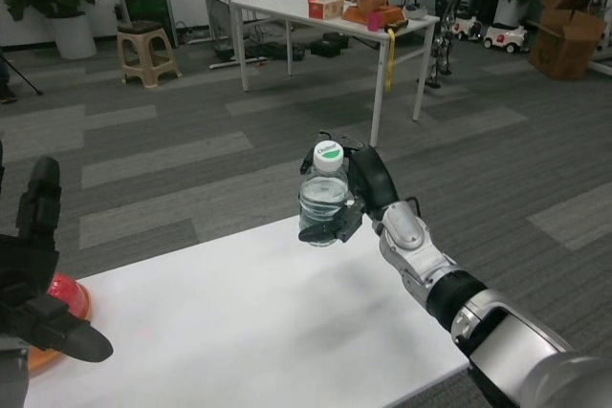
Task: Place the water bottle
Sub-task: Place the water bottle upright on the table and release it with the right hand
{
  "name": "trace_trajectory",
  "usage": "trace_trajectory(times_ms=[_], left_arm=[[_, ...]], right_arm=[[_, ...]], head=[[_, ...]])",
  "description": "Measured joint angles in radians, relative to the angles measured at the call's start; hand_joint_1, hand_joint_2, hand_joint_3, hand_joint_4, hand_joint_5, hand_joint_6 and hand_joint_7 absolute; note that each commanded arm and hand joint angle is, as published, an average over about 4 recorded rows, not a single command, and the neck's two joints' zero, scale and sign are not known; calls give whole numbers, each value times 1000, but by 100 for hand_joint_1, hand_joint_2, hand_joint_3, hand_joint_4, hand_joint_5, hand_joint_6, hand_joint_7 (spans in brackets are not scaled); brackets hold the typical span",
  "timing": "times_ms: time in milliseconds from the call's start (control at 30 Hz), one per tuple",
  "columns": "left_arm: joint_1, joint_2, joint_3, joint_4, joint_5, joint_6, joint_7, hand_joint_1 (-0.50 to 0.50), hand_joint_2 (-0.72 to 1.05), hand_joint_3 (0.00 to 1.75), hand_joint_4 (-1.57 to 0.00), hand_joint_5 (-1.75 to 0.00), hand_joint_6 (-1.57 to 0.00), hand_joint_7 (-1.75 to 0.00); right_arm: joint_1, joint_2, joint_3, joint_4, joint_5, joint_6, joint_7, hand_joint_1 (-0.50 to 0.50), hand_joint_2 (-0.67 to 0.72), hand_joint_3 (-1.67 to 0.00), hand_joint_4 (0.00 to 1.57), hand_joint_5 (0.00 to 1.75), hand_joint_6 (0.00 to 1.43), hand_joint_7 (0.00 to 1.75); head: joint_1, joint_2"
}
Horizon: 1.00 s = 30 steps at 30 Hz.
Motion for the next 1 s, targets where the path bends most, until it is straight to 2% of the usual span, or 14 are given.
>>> trace_trajectory(times_ms=[233, 367, 500, 767, 900, 1000], left_arm=[[0, -1, -1, 0, 0, 0, 0, -43, -55, 9, 0, -10, 0, 0], [0, -1, 0, 0, 1, 0, 0, -43, -55, 9, 0, -10, 0, 0], [0, -2, 1, -1, 1, 0, 0, -43, -55, 9, 0, -10, 0, 0], [1, -5, 2, -2, 2, -1, 0, -43, -55, 9, 0, -10, 0, 0], [1, -6, 3, -3, 2, -1, 0, -43, -55, 7, 0, -10, 0, 0], [1, -6, 4, -3, 2, -1, 0, -43, -55, 9, 0, -10, 0, 0]], right_arm=[[9, 0, 1, 70, 0, 0, -1, 33, -35, -79, 157, 141, 131, 140], [14, 1, 2, 119, 0, -1, -1, 33, -35, -79, 157, 136, 131, 140], [19, 3, 3, 164, 0, -1, -1, 33, -35, -71, 157, 136, 134, 140], [28, 13, 12, 276, 0, -3, -1, 33, -32, -71, 157, 143, 134, 140], [29, 20, 18, 346, 1, -5, -2, 33, -29, -63, 157, 145, 135, 141], [27, 22, 20, 369, 5, -11, -3, 33, -29, -63, 157, 145, 136, 145]], head=[[-13, -51], [-21, -67], [-30, -84], [-36, -97], [-38, -98], [-43, -100]])
